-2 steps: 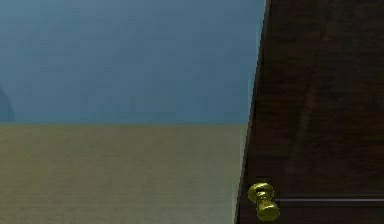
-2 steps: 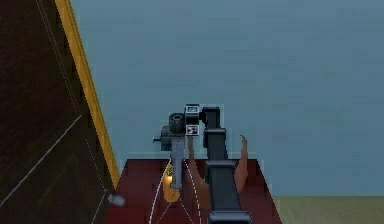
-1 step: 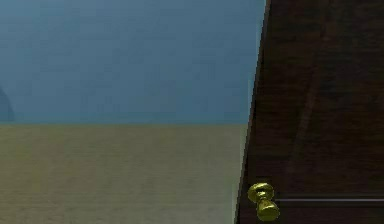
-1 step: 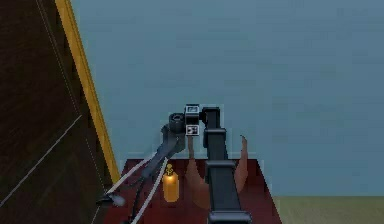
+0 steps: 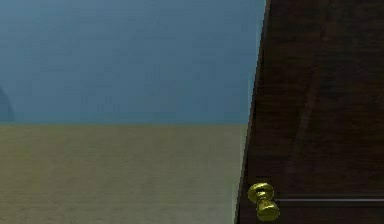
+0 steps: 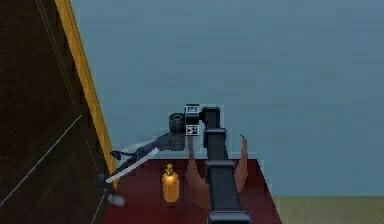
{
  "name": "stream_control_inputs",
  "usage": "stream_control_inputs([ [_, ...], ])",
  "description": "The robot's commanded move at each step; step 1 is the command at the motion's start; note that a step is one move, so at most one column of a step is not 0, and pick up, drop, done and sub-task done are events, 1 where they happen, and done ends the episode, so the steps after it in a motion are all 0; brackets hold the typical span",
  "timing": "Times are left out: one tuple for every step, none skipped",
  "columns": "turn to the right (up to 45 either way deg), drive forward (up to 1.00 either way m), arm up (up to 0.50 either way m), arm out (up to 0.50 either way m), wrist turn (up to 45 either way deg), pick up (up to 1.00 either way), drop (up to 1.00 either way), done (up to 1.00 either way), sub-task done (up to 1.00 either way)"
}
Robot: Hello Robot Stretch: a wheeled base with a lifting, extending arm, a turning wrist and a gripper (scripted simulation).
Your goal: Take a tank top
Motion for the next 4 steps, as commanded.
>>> stream_control_inputs([
  [0.0, 0.0, 0.0, 0.0, 45.0, 0.0, 0.0, 0.0, 0.0],
  [0.0, 0.0, 0.0, 0.0, 45.0, 0.0, 0.0, 0.0, 0.0],
  [0.0, 0.0, 0.0, 0.0, 15.0, 0.0, 0.0, 0.0, 0.0],
  [0.0, 0.0, -0.3, 0.0, 0.0, 0.0, 0.0, 0.0, 0.0],
])
